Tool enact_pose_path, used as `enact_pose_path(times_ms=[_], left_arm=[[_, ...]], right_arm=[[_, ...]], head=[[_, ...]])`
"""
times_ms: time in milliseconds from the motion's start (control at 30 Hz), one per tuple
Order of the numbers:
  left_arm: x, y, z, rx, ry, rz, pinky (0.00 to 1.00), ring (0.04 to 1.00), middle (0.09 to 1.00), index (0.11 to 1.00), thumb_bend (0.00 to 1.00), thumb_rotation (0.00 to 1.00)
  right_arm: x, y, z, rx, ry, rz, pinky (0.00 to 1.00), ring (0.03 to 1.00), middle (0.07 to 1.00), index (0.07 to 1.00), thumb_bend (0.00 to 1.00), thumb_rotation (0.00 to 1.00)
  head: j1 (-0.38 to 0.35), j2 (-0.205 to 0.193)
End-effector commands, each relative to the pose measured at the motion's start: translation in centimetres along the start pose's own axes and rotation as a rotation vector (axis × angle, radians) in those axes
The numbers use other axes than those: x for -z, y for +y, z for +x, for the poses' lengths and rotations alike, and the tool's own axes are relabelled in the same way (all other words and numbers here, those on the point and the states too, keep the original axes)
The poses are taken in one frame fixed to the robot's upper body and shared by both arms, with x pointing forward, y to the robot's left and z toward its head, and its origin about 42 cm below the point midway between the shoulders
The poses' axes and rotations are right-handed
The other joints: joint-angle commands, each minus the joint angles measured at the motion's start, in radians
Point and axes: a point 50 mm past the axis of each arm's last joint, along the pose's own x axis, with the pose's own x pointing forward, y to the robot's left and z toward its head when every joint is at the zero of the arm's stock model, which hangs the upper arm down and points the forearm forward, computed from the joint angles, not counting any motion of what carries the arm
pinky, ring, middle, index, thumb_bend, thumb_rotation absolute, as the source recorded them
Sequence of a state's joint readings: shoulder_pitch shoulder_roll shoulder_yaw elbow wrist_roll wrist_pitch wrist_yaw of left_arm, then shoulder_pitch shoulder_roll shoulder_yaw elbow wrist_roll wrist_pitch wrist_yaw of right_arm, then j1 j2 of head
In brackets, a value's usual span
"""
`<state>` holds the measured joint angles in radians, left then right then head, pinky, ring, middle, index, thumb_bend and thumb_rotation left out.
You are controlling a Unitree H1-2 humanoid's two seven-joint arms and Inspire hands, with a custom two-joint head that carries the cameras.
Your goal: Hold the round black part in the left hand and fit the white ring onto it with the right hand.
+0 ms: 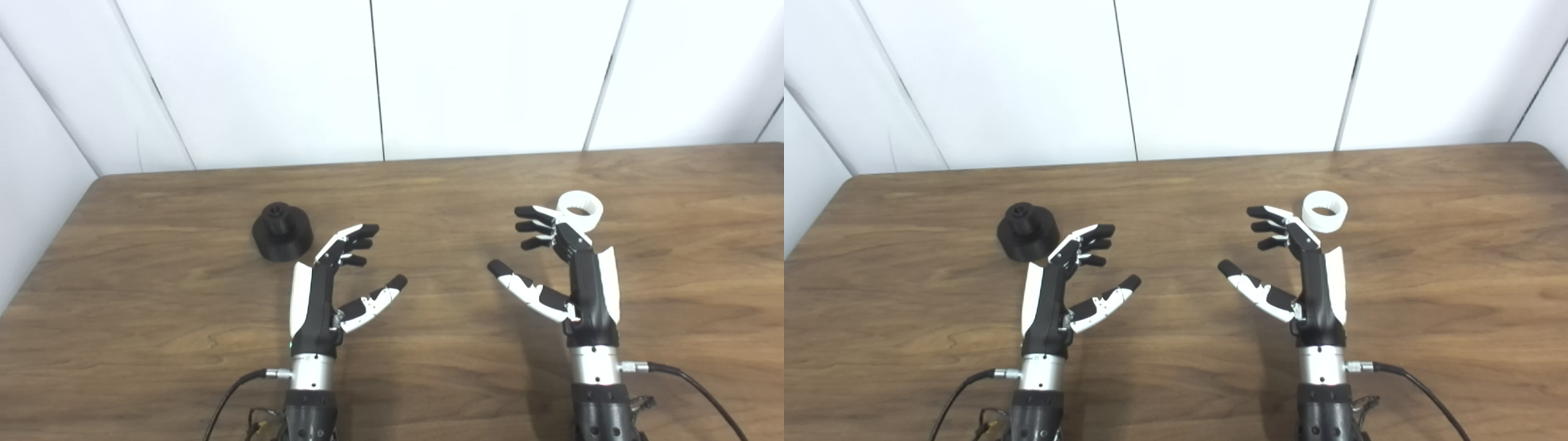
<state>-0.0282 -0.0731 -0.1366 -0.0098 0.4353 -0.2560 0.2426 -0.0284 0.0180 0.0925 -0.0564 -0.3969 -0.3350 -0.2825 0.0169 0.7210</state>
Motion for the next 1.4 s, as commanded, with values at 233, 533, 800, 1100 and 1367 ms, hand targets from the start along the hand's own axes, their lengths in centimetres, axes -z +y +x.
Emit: enact_pose_path(times_ms=[233, 533, 800, 1100, 1367], left_arm=[[-1.3, 0.0, 1.0, -0.011, -0.067, -0.005, 0.61, 0.714, 0.753, 0.71, 0.65, 0.14], [-1.6, -0.7, 1.0, -0.001, -0.065, -0.014, 0.62, 0.718, 0.76, 0.71, 0.64, 0.14], [-1.5, -2.6, 0.8, 0.001, -0.063, 0.022, 0.63, 0.73, 0.767, 0.711, 0.64, 0.15], [-1.5, -2.6, 0.9, -0.007, -0.063, 0.019, 0.64, 0.739, 0.773, 0.714, 0.65, 0.14], [-1.4, -1.9, 1.2, -0.001, -0.076, 0.082, 0.68, 0.773, 0.787, 0.722, 0.64, 0.18]], right_arm=[[1.6, 0.9, -3.1, -0.031, 0.099, -0.005, 0.52, 0.654, 0.717, 0.685, 0.66, 0.2], [1.8, 0.2, -3.2, -0.027, 0.105, -0.007, 0.53, 0.657, 0.719, 0.678, 0.66, 0.22], [3.1, -2.0, -3.4, -0.035, 0.107, -0.004, 0.55, 0.662, 0.728, 0.705, 0.67, 0.22], [3.4, -2.2, -3.3, -0.037, 0.097, -0.012, 0.55, 0.66, 0.726, 0.694, 0.68, 0.25], [3.5, -2.2, -3.2, -0.039, 0.093, -0.015, 0.55, 0.662, 0.726, 0.697, 0.68, 0.26]], head=[[-0.001, 0.002], [0.142, -0.021], [0.274, -0.045], [0.264, -0.043], [0.271, -0.044]])
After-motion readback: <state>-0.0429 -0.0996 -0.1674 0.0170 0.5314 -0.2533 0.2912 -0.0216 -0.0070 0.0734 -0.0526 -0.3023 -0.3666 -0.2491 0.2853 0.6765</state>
